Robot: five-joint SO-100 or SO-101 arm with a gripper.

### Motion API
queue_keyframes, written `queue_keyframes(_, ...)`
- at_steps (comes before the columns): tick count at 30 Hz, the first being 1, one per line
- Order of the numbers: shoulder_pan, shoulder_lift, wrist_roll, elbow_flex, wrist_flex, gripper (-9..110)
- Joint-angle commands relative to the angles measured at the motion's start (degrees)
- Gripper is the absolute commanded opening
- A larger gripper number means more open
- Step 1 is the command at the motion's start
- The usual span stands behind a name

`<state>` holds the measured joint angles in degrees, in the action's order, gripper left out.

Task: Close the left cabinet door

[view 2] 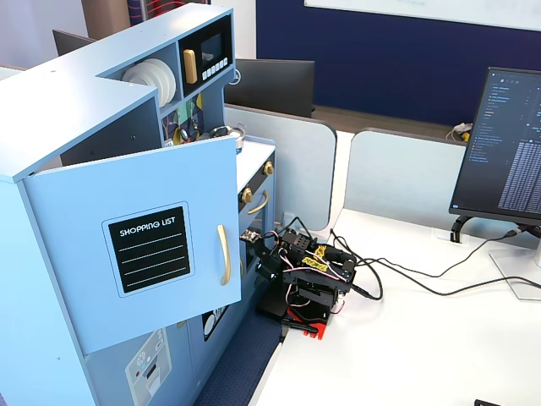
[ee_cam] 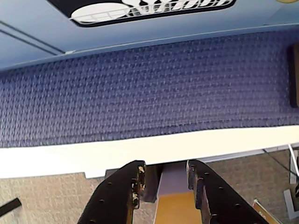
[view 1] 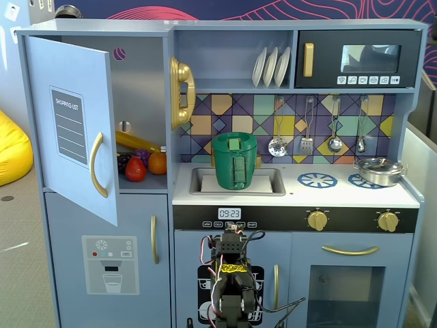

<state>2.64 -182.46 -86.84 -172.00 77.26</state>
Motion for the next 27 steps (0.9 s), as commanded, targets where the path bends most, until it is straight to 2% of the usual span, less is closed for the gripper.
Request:
queue_keyframes(1, 7.12, 0.44, 3.52, 0.26, 9.58, 1)
queue_keyframes(4, 15.29, 0.53, -2.29, 0.35, 5.62, 1)
queue_keyframes(7, 26.1, 0.35, -3.08, 0.97, -1.76, 1)
queue_keyframes(11, 46.23, 0.26, -1.32, 4.66, -12.92, 1)
queue_keyframes(16, 70.22, 8.0, -0.53, 13.8, -23.82, 2)
queue_keyframes(22, 85.96, 22.5, -4.57, 28.48, -38.76, 2)
queue_keyframes(27, 91.93, 33.93, -10.11, 40.96, -45.97, 2)
